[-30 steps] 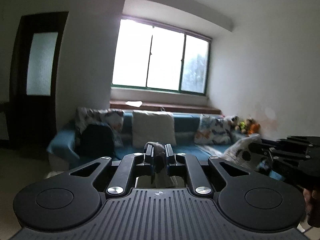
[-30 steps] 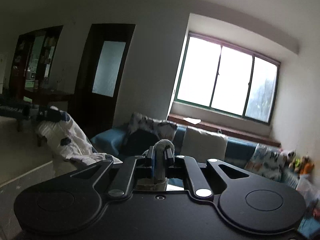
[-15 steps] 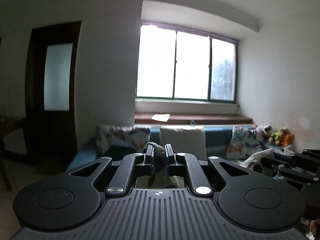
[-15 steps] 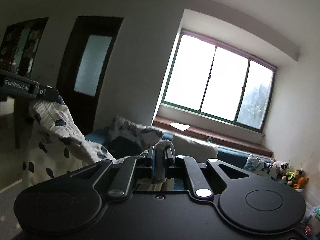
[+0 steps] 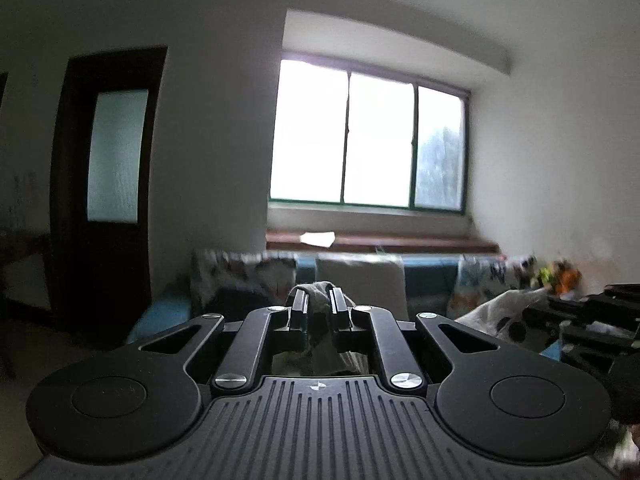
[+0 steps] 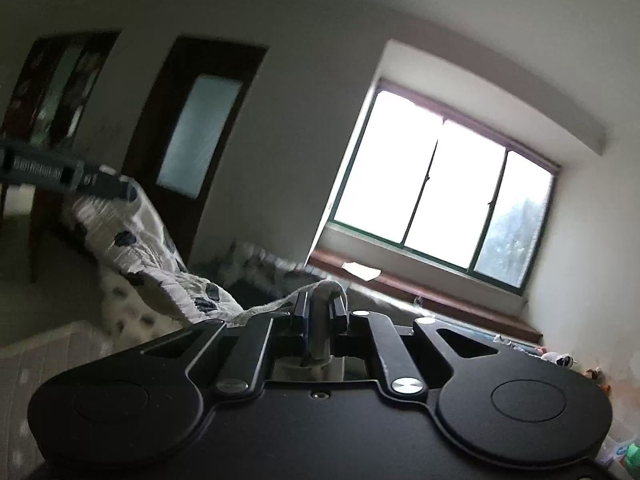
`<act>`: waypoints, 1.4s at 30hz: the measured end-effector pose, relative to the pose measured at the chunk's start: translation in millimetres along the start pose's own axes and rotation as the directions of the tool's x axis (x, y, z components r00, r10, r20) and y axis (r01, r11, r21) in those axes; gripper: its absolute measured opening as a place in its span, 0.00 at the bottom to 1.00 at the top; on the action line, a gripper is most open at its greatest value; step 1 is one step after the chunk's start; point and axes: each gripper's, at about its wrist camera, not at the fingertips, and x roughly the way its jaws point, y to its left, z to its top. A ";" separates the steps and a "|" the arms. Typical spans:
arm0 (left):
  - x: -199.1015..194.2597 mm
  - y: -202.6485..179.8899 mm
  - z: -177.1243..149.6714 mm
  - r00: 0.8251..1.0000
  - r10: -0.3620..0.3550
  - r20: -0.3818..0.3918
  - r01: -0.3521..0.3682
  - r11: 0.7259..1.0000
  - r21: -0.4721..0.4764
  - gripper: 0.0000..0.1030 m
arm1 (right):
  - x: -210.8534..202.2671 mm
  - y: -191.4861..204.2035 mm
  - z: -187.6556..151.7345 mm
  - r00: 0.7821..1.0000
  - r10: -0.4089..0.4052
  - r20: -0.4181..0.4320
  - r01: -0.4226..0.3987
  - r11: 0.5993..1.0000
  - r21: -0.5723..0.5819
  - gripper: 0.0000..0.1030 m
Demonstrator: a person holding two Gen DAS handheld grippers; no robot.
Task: Fold clothes
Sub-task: 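Lift the polka-dot pants high by the cuffs with both grippers, then lower the pants flat onto the mattress and open both grippers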
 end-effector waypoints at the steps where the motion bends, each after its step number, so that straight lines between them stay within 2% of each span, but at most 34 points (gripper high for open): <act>1: -10.3 1.6 -16.1 1.000 -0.002 -0.012 0.002 1.000 0.006 0.10 | -3.2 5.3 -5.2 1.000 0.006 -0.007 -0.006 1.000 -0.005 0.09; 3: -36.2 2.8 -57.7 0.999 -0.006 -0.052 0.007 1.000 0.025 0.10 | -26.3 35.5 -34.6 0.997 0.053 -0.048 -0.054 0.998 -0.016 0.09; 5: -52.8 5.4 -83.7 0.996 -0.007 -0.088 0.009 1.000 0.026 0.10 | -46.3 52.6 -57.8 0.993 0.089 -0.076 -0.090 0.996 -0.011 0.09; 8: -100.5 7.2 -151.5 0.985 -0.006 -0.174 0.012 0.999 0.034 0.10 | -84.1 81.0 -97.6 0.983 0.142 -0.120 -0.143 0.990 0.000 0.09; 10: -124.1 11.8 -181.8 0.977 -0.002 -0.214 0.006 1.000 0.020 0.10 | -107.9 99.8 -119.2 0.971 0.181 -0.154 -0.181 0.983 0.012 0.09; 13: -157.8 17.2 -220.8 0.960 0.001 -0.279 -0.003 1.000 -0.007 0.10 | -138.5 127.4 -152.6 0.944 0.240 -0.227 -0.236 0.971 0.045 0.09; 15: -180.9 20.6 -242.4 0.949 0.001 -0.314 -0.007 1.000 -0.019 0.10 | -162.0 145.4 -174.5 0.916 0.283 -0.286 -0.274 0.959 0.070 0.09; 17: -198.0 21.8 -258.3 0.940 0.003 -0.342 -0.006 1.000 -0.006 0.10 | -173.9 157.3 -182.0 0.901 0.295 -0.319 -0.291 0.955 0.061 0.09; 18: -203.9 22.2 -264.8 0.934 0.001 -0.356 -0.002 1.000 -0.003 0.11 | -184.9 163.4 -189.2 0.887 0.313 -0.340 -0.304 0.949 0.080 0.09; 21: -209.5 24.3 -278.3 0.909 -0.029 -0.416 0.044 0.999 0.027 0.15 | -198.6 170.6 -198.4 0.853 0.348 -0.388 -0.338 0.936 0.095 0.15; 23: -209.6 27.0 -279.9 0.900 -0.028 -0.434 0.053 0.998 0.046 0.17 | -196.8 167.5 -195.8 0.843 0.351 -0.407 -0.343 0.935 0.095 0.21; 24: -208.2 29.8 -278.3 0.896 -0.035 -0.442 0.062 0.997 0.048 0.22 | -196.8 164.8 -194.6 0.838 0.351 -0.418 -0.342 0.935 0.100 0.24; 25: -208.6 32.8 -277.3 0.893 -0.043 -0.449 0.070 0.996 0.045 0.25 | -193.0 158.6 -191.5 0.832 0.357 -0.425 -0.342 0.933 0.114 0.32; 26: -207.9 35.6 -275.2 0.888 -0.051 -0.457 0.079 0.996 0.043 0.30 | -193.4 154.5 -189.9 0.834 0.355 -0.423 -0.336 0.934 0.121 0.39; 29: -207.0 45.0 -267.9 0.873 -0.074 -0.483 0.108 0.993 0.043 0.36 | -193.8 136.4 -190.3 0.834 0.339 -0.435 -0.328 0.939 0.103 0.45; 33: -211.7 55.1 -261.9 0.867 -0.072 -0.492 0.117 0.991 0.062 0.37 | -191.5 120.8 -188.8 0.840 0.304 -0.450 -0.302 0.950 0.079 0.46; 35: -206.3 61.4 -254.8 0.872 -0.083 -0.483 0.118 0.992 0.044 0.37 | -184.8 114.5 -190.4 0.842 0.293 -0.453 -0.289 0.954 0.081 0.46; 39: -179.8 59.6 -245.9 0.874 -0.139 -0.465 0.149 0.989 -0.016 0.37 | -148.9 110.3 -198.3 0.839 0.329 -0.433 -0.284 0.944 0.168 0.46; 42: -151.1 51.7 -247.3 0.881 -0.136 -0.454 0.154 0.988 0.003 0.37 | -126.6 116.0 -202.6 0.832 0.347 -0.432 -0.287 0.937 0.199 0.46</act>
